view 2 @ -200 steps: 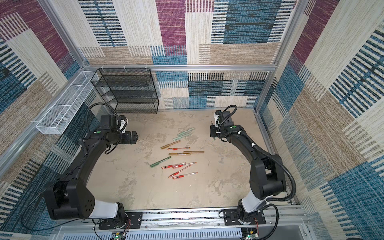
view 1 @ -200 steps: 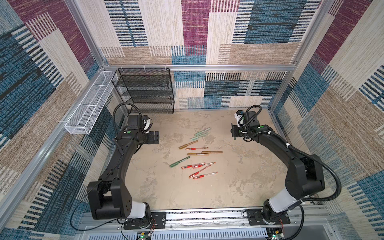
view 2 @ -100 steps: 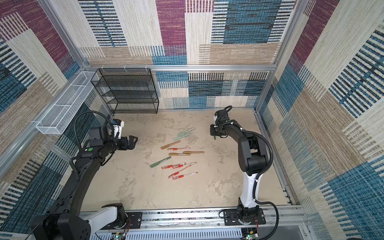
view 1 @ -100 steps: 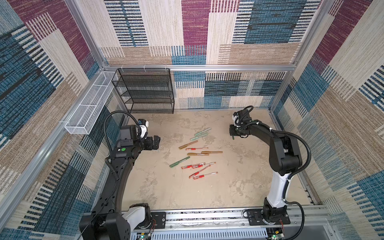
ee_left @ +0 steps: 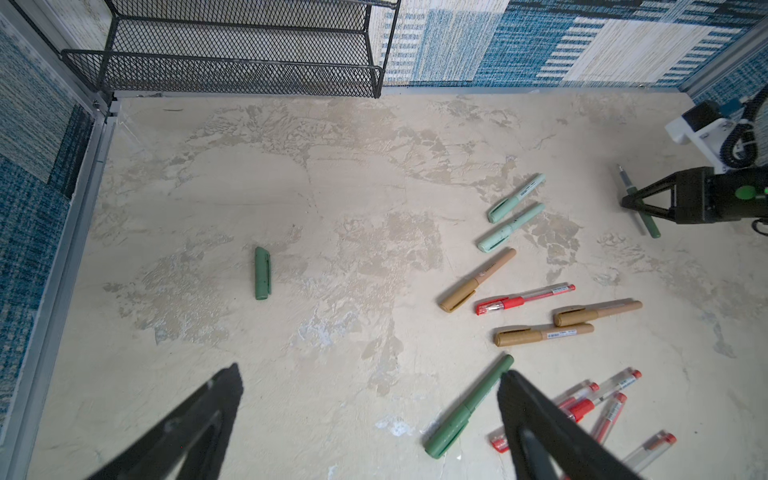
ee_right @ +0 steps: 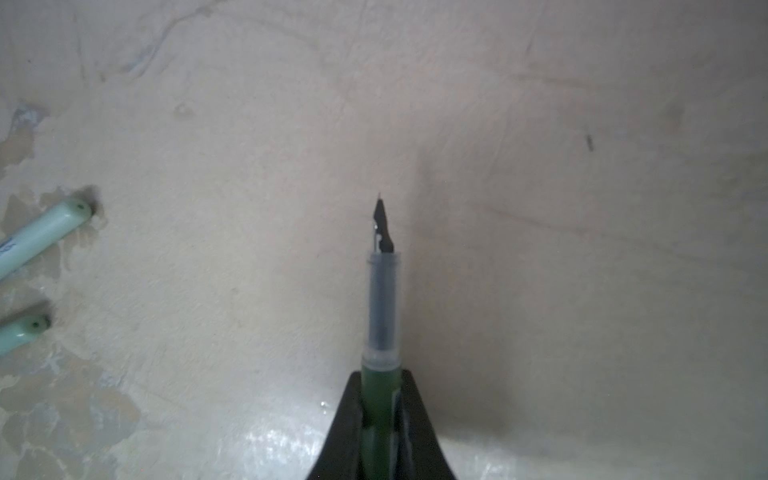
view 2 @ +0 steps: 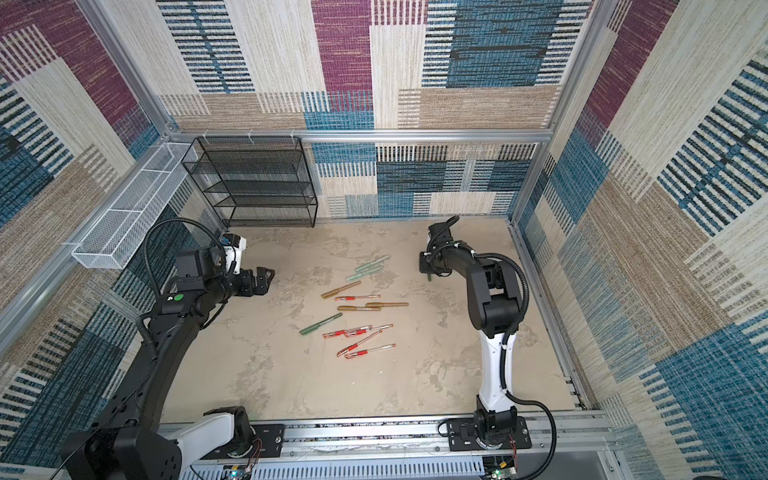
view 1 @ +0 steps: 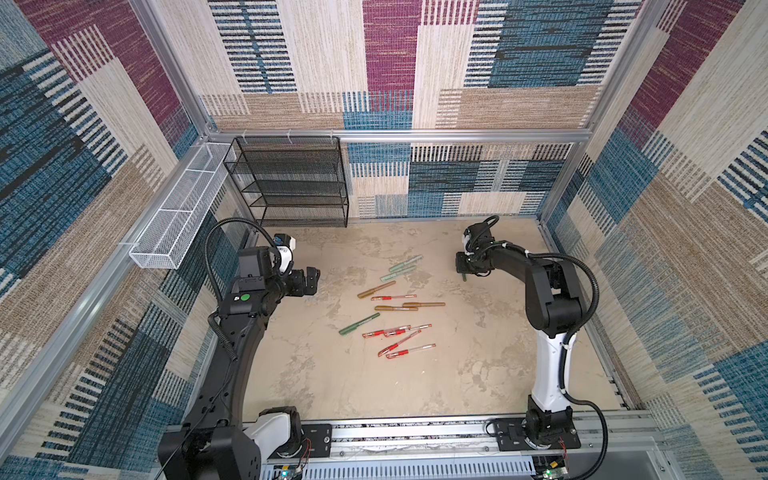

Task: Open the pen caps
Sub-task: 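Lower the uncapped fountain pen onto the table with the right gripper and release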

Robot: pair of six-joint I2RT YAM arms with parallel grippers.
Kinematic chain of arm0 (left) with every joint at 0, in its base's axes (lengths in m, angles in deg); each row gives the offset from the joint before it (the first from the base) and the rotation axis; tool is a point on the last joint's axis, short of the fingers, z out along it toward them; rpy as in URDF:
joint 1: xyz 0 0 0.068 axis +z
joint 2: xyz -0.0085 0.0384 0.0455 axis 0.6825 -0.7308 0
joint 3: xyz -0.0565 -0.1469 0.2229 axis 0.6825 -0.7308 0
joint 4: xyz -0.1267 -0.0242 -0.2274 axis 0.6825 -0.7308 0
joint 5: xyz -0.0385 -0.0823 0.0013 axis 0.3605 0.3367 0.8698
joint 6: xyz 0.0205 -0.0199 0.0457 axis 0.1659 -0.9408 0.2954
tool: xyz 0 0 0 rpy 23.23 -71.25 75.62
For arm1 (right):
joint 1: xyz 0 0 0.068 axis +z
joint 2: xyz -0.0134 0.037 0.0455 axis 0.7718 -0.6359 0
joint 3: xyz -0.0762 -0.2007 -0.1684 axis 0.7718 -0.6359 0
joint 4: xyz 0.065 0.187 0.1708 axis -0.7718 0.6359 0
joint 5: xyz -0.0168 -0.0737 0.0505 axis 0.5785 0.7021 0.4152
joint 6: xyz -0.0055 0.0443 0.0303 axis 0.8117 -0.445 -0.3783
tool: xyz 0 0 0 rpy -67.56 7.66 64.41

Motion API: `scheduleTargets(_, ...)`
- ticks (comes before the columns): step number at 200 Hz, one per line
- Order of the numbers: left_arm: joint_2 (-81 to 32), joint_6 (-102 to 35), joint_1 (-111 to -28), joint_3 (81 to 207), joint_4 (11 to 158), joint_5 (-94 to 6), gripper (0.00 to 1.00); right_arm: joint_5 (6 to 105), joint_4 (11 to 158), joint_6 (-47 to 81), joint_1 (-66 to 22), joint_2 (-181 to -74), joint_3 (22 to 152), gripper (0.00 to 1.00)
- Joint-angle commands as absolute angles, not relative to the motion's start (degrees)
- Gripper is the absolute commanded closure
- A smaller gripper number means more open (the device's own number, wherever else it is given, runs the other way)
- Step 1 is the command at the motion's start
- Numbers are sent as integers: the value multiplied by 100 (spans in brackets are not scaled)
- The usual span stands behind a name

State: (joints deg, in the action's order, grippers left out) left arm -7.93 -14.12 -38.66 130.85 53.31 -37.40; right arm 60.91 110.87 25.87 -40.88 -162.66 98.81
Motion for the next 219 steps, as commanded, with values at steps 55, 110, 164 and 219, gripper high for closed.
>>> scheduleTargets(55, -790, -1513, -3847, 13139, 5335, -3658, 1, 6212, 11018, 2526, -4085, -16323, 9674, 82)
scheduleTargets(110, -810, -1507, -3830, 13075, 5384, -3643, 0, 6309, 11064, 2544, -4086, -16224, 9700, 75)
scheduleTargets(164, -815, -1496, -3801, 13060, 5391, -3639, 1, 6231, 11262, 2564, -4075, -16160, 9929, 70)
scheduleTargets(219, -868, -1531, -3762, 13028, 5432, -3581, 1, 5951, 11777, 2627, -3791, -15379, 10062, 65)
